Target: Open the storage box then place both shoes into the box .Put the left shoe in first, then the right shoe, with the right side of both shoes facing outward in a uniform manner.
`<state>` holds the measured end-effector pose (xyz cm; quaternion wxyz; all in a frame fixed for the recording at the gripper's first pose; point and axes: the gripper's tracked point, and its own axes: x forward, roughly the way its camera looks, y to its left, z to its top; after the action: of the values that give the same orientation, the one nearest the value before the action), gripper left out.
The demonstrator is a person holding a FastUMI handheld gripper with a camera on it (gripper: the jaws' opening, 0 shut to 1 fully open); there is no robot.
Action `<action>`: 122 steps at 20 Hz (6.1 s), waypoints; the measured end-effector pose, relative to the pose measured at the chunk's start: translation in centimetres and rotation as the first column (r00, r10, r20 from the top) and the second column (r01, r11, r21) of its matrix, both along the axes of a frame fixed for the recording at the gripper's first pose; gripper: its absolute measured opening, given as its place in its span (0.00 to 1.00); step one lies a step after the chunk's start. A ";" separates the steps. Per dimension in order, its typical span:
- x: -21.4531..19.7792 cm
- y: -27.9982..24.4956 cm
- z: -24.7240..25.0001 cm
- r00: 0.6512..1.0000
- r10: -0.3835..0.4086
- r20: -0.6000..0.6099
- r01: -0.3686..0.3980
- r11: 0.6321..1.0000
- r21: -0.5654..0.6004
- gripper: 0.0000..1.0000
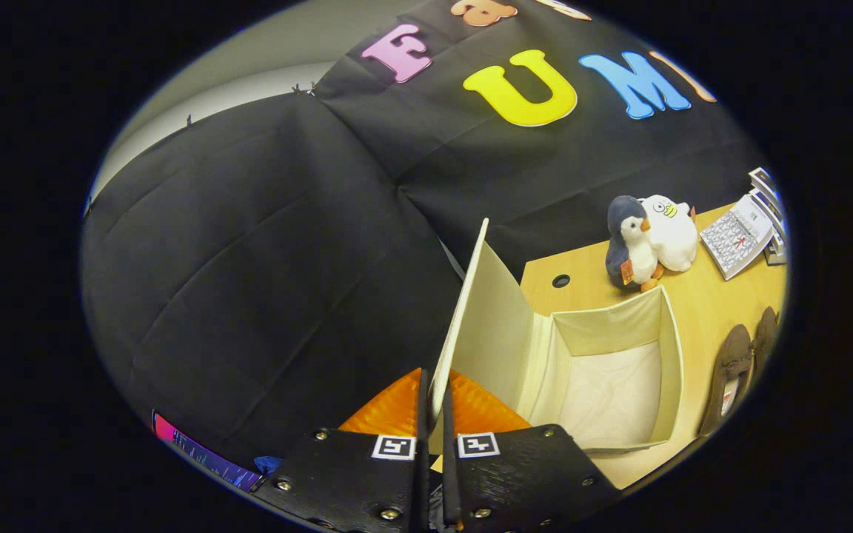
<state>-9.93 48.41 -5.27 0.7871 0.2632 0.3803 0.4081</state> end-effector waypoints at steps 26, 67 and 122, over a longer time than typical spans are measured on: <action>8.6 -26.6 -5.4 0.892 -0.233 0.388 0.365 0.877 -0.313 0.98; 4.3 -33.8 -35.3 0.992 -0.118 -0.042 0.056 0.719 -0.693 0.79; 7.8 -9.3 -16.9 0.919 -0.306 -0.250 0.218 0.920 -0.325 0.02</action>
<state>-2.08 39.14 -22.12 0.7992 0.2518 0.5104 0.1935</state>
